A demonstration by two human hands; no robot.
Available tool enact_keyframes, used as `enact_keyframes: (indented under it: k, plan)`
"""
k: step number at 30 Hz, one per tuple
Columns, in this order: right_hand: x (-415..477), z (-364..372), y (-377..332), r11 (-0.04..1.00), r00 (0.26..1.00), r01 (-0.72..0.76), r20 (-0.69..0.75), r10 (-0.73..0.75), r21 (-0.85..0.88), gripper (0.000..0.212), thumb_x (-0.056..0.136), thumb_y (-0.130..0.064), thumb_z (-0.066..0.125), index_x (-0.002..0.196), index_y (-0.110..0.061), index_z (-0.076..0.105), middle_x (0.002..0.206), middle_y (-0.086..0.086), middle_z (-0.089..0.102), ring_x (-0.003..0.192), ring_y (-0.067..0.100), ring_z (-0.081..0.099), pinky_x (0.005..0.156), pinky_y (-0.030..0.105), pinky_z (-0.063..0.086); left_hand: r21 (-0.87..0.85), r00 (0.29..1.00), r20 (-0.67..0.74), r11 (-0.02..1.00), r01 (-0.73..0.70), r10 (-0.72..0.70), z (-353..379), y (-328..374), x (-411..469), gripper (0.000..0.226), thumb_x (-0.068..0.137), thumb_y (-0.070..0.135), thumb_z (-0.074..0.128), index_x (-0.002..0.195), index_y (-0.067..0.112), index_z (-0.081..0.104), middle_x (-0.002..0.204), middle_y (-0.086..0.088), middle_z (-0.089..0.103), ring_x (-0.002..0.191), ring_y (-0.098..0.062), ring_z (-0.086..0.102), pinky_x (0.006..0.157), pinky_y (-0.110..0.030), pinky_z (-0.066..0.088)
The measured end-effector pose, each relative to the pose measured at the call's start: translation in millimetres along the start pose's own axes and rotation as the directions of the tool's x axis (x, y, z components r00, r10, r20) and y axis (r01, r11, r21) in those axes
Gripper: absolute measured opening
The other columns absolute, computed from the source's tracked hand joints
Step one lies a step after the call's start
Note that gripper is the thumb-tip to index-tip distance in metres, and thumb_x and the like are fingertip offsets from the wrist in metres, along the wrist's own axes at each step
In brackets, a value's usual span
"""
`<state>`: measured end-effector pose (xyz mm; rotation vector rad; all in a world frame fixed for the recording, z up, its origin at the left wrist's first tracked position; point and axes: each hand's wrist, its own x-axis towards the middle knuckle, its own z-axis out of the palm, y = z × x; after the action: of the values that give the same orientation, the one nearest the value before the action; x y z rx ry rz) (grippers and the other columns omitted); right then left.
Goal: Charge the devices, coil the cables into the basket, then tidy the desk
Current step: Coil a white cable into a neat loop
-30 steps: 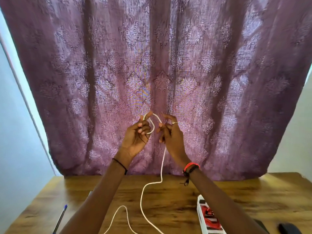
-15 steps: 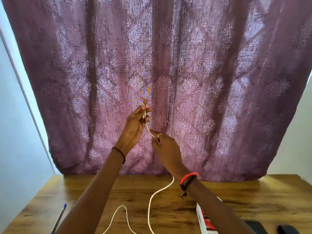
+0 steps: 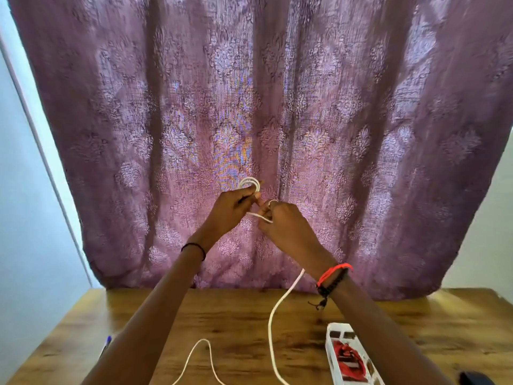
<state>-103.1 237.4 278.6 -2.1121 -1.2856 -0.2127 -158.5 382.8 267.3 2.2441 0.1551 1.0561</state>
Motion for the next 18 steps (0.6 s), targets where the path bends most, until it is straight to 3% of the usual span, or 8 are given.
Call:
enact_keyframes:
  k: [4,9,12,15,18]
  plan:
    - [1.9,-17.6,2.0,0.988,0.995,0.096,0.009,-0.095,-0.118,0.022,0.087,-0.017,0.051,0.106,-0.009,0.060,0.107,0.013,0.062,0.104,0.031,0.055,0.083,0.038,0.047,0.073,0.999,0.025,0.996,-0.043,0.041,-5.5,-5.5,-0.6,0.036,0.087,0.031,0.049,0.093,0.002,0.069,0.078,-0.018,0.069,0.062,-0.009,0.055,0.067,-0.035,0.049]
    - [13.7,-22.7,17.4,0.954,0.963,0.245,-0.071,-0.260,-0.176,0.024,0.090,-0.007,0.048,0.110,-0.004,0.061,0.104,0.017,0.059,0.104,0.033,0.048,0.087,0.035,0.034,-0.055,0.992,0.124,0.998,0.009,-0.002,-9.6,-8.2,-3.1,0.032,0.092,0.029,0.050,0.112,0.009,0.065,0.077,-0.014,0.068,0.062,-0.004,0.051,0.071,-0.031,0.047]
    - [21.7,-24.9,23.5,0.950,0.929,0.297,-0.202,-0.311,-0.098,0.021,0.086,-0.001,0.052,0.101,-0.003,0.066,0.097,0.015,0.066,0.094,0.029,0.053,0.081,0.029,0.033,-0.245,0.984,0.166,0.964,0.104,-0.064,-11.7,-1.9,-6.9,0.026,0.097,0.013,0.044,0.116,0.007,0.061,0.066,0.007,0.060,0.063,-0.004,0.049,0.069,-0.016,0.043]
    - [25.3,-32.0,21.6,0.926,0.876,0.376,-0.334,-0.349,0.016,0.017,0.083,-0.004,0.057,0.093,-0.005,0.070,0.090,0.006,0.070,0.084,0.008,0.050,0.073,0.011,0.031,-0.383,0.970,0.236,0.911,0.154,-0.065,-9.4,4.2,-11.4,0.025,0.097,0.010,0.040,0.105,0.000,0.062,0.062,0.011,0.054,0.061,-0.006,0.044,0.068,-0.017,0.038]
    - [29.1,-41.4,22.2,0.919,0.920,0.312,-0.317,-0.229,0.242,0.013,0.082,-0.007,0.066,0.092,-0.007,0.074,0.080,-0.014,0.061,0.074,-0.011,0.052,0.069,0.002,0.034,-0.550,0.934,0.343,0.785,0.285,-0.099,-9.2,11.1,-13.4,0.034,0.094,0.014,0.041,0.119,-0.004,0.055,0.062,0.010,0.046,0.059,-0.007,0.040,0.061,-0.017,0.036]
